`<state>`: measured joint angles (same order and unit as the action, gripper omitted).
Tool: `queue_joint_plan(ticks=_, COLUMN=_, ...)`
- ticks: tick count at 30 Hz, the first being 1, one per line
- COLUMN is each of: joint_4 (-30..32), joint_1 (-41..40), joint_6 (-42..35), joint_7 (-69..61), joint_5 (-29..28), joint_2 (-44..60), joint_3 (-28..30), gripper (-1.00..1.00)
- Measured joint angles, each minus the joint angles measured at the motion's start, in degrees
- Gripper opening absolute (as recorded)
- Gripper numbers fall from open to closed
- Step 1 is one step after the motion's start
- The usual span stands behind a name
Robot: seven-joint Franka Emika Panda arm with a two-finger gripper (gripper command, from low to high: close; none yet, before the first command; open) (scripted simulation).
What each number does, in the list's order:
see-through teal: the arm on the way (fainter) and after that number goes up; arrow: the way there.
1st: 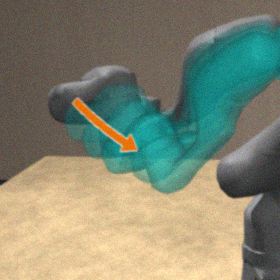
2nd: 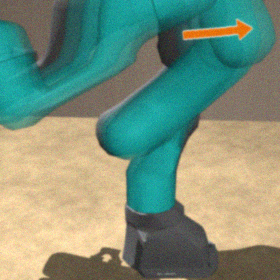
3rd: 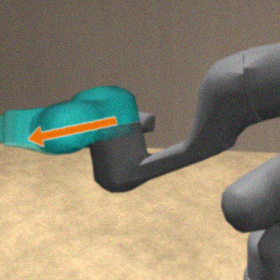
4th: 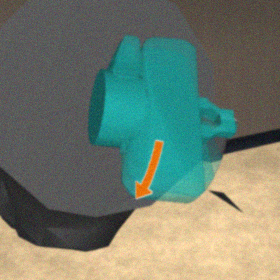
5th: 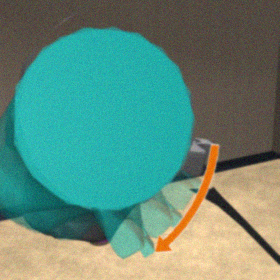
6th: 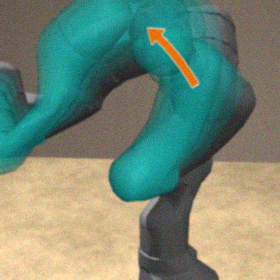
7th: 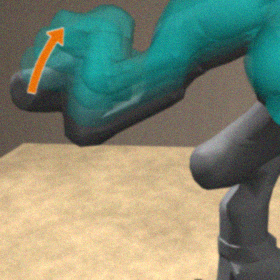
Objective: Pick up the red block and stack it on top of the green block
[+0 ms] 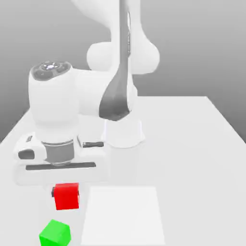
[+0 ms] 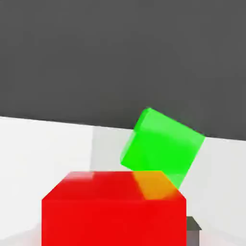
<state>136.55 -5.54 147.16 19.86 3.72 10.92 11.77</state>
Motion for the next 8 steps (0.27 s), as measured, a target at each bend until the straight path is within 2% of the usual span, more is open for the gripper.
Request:
queue_joint_plan(ticks=4, joint_4=-2.0, joint_1=-1.7, joint_6=5.2, joint_7=-2.6, joint_5=3.2, joint_2=7.4, joint_3=-1.6, gripper=-1.0)
queue_joint_plan(ticks=5, joint_4=-2.2, joint_1=-2.1, joint_6=6.5, joint_7=-3.1, joint_5=3.8, joint_2=8.9, joint_3=-2.0, gripper=1.0)
queue_joint_plan(ticks=8, joint_4=-2.2, joint_1=-2.1, joint_6=6.5, joint_7=-3.1, joint_5=3.8, joint_2=8.9, joint_3=-2.0, gripper=1.0)
